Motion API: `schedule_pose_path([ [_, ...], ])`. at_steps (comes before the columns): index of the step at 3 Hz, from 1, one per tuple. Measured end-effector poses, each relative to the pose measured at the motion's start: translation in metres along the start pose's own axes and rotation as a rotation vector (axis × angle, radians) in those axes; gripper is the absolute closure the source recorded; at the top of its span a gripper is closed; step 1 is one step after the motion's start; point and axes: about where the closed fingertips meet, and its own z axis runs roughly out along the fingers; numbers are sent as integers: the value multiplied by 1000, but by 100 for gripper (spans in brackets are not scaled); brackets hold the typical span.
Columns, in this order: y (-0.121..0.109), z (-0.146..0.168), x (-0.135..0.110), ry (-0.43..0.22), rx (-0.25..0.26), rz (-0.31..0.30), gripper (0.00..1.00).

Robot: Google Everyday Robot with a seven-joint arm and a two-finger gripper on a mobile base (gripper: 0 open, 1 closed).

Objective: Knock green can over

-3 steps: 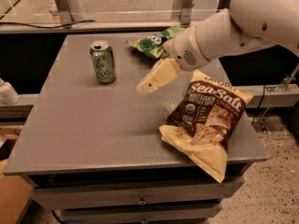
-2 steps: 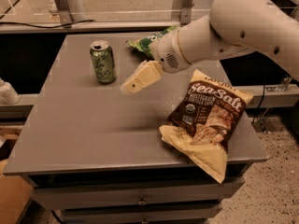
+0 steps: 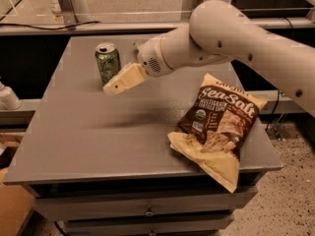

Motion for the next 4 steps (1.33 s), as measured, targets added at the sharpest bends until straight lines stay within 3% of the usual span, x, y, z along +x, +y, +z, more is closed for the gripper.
schedule_pose_path([
  [2, -30, 42, 3, 9, 10, 58, 0],
  [4, -38, 71, -14, -23, -1, 94, 0],
])
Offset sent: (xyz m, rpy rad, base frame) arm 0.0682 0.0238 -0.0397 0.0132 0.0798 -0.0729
